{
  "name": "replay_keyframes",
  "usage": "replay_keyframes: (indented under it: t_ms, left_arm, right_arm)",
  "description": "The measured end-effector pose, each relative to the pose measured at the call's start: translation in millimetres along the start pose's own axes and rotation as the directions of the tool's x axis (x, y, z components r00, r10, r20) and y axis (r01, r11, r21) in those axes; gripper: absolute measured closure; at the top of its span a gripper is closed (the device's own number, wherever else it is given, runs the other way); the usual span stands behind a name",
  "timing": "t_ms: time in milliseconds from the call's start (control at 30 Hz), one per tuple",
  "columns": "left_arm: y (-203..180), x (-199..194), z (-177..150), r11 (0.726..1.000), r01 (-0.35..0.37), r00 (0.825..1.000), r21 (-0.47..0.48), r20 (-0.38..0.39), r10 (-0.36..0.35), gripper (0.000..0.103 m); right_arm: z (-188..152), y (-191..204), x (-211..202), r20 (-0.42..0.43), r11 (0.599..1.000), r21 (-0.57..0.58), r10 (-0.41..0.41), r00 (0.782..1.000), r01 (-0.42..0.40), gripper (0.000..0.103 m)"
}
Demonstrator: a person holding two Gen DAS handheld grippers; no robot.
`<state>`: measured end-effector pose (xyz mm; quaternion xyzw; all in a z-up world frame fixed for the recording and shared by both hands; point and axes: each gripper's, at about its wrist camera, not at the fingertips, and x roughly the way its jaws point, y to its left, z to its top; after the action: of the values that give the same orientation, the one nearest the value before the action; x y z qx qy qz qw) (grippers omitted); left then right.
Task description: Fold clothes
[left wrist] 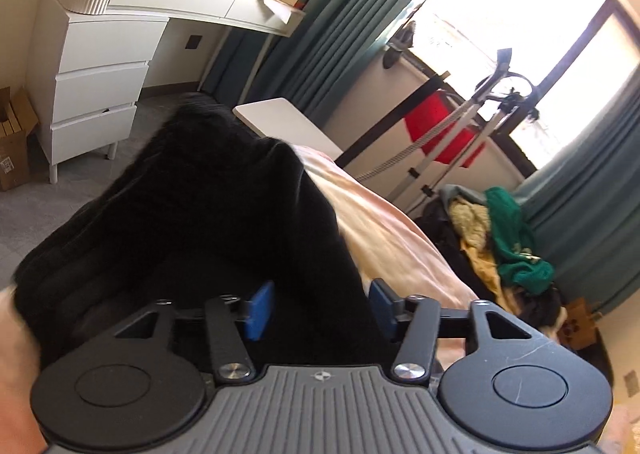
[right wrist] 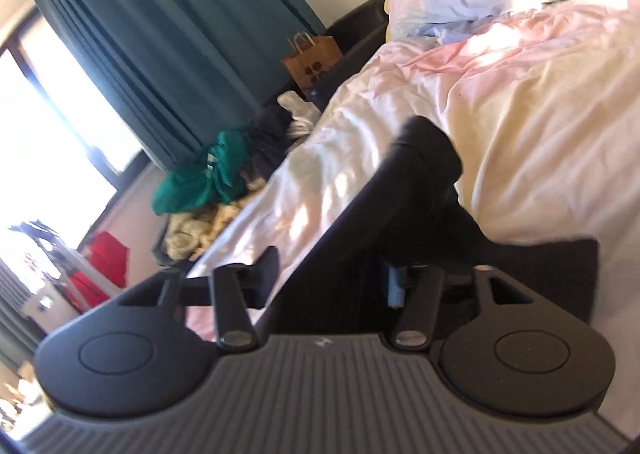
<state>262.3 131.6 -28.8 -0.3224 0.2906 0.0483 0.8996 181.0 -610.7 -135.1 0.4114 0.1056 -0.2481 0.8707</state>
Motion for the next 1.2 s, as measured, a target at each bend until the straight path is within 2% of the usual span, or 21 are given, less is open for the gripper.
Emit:
replay_keyframes:
  t_ms: [67, 133, 167, 233, 333, 433, 500, 567, 700, 767, 800, 867, 900, 933, 1033, 1100, 1200]
  left_arm:
    - [13.7, -25.6, -17.5, 0.999, 0.022, 1.0, -0.038, -0.011, -0.022, 0.033]
    - [34.7, -45.5, -37.3, 0.988, 0.057, 0.998, -0.141, -0.03, -0.061, 0.026]
    - [47.6, -53.1, -48.2, 0.975, 0.08, 0.995, -0.209, -0.035, -0.09, 0.022]
    - [72.8, -54.3, -67.3, 0.934, 0.094, 0.99, -0.344, -0.066, -0.124, 0.022]
    - [106.8, -48.6, -90.8, 0.855, 0.081, 0.98, -0.512, -0.117, -0.163, 0.022]
    - [120.7, -32.3, -93.2, 0.836, 0.085, 0.976, -0.541, -0.122, -0.178, 0.022]
    - [121.9, -21.0, -90.6, 0.832, 0.103, 0.975, -0.545, -0.111, -0.193, 0.022]
    - [123.2, -12.9, -85.2, 0.833, 0.135, 0.973, -0.537, -0.085, -0.213, 0.022]
    - [113.4, 18.3, -66.1, 0.874, 0.154, 0.976, -0.461, -0.066, -0.207, 0.023]
    - [108.0, 39.1, -54.7, 0.89, 0.152, 0.978, -0.431, -0.061, -0.197, 0.028]
    - [108.0, 46.3, -51.9, 0.888, 0.156, 0.979, -0.432, -0.053, -0.197, 0.03]
    - [107.3, 55.0, -48.9, 0.893, 0.149, 0.982, -0.425, -0.039, -0.183, 0.046]
    - [105.2, 55.0, -46.8, 0.908, 0.153, 0.984, -0.391, -0.021, -0.175, 0.062]
    - [102.8, 52.6, -45.3, 0.915, 0.16, 0.985, -0.369, -0.003, -0.174, 0.072]
    - [90.8, 33.3, -41.2, 0.936, 0.167, 0.986, -0.309, 0.034, -0.165, 0.083]
    - [79.9, 12.5, -36.7, 0.952, 0.166, 0.986, -0.257, 0.057, -0.156, 0.086]
    - [72.0, -26.3, -35.8, 0.939, 0.237, 0.97, -0.248, 0.12, -0.213, 0.088]
  right_arm:
    - [-17.6, -1.6, -25.2, -0.045, 0.997, 0.057, 0.052, 0.998, -0.05, 0.038]
    - [-42.5, -2.5, -49.1, -0.107, 0.988, 0.118, 0.108, 0.988, -0.095, 0.038]
    - [-55.7, -2.8, -59.2, -0.145, 0.984, 0.143, 0.13, 0.981, -0.109, 0.038]
    - [-84.5, -3.7, -78.5, -0.217, 0.973, 0.194, 0.165, 0.962, -0.123, 0.038]
    - [-111.0, 0.9, -93.2, -0.317, 0.958, 0.255, 0.209, 0.925, -0.129, 0.038]
    - [-131.7, 6.6, -103.4, -0.397, 0.943, 0.306, 0.252, 0.883, -0.132, 0.038]
    - [-137.0, 10.1, -102.0, -0.408, 0.944, 0.302, 0.252, 0.878, -0.131, 0.038]
    - [-142.3, 13.6, -100.5, -0.418, 0.945, 0.299, 0.252, 0.873, -0.13, 0.038]
    - [-153.4, 21.2, -96.7, -0.437, 0.948, 0.29, 0.252, 0.863, -0.13, 0.038]
    - [-161.6, 27.8, -90.5, -0.441, 0.953, 0.273, 0.247, 0.863, -0.133, 0.038]
    - [-167.3, 30.7, -86.9, -0.447, 0.957, 0.263, 0.235, 0.863, -0.124, 0.038]
    - [-178.4, 36.2, -81.5, -0.452, 0.966, 0.237, 0.204, 0.868, -0.104, 0.038]
    - [-183.6, 39.2, -82.8, -0.434, 0.973, 0.212, 0.179, 0.883, -0.093, 0.039]
    - [-188.0, 43.3, -84.4, -0.411, 0.979, 0.182, 0.159, 0.898, -0.09, 0.039]
    - [-196.8, 56.7, -84.8, -0.358, 0.991, 0.096, 0.121, 0.926, -0.092, 0.038]
    - [-197.3, 57.1, -82.8, -0.344, 0.99, 0.098, 0.129, 0.93, -0.101, 0.038]
    - [-195.1, 52.8, -78.7, -0.332, 0.984, 0.143, 0.151, 0.931, -0.109, 0.038]
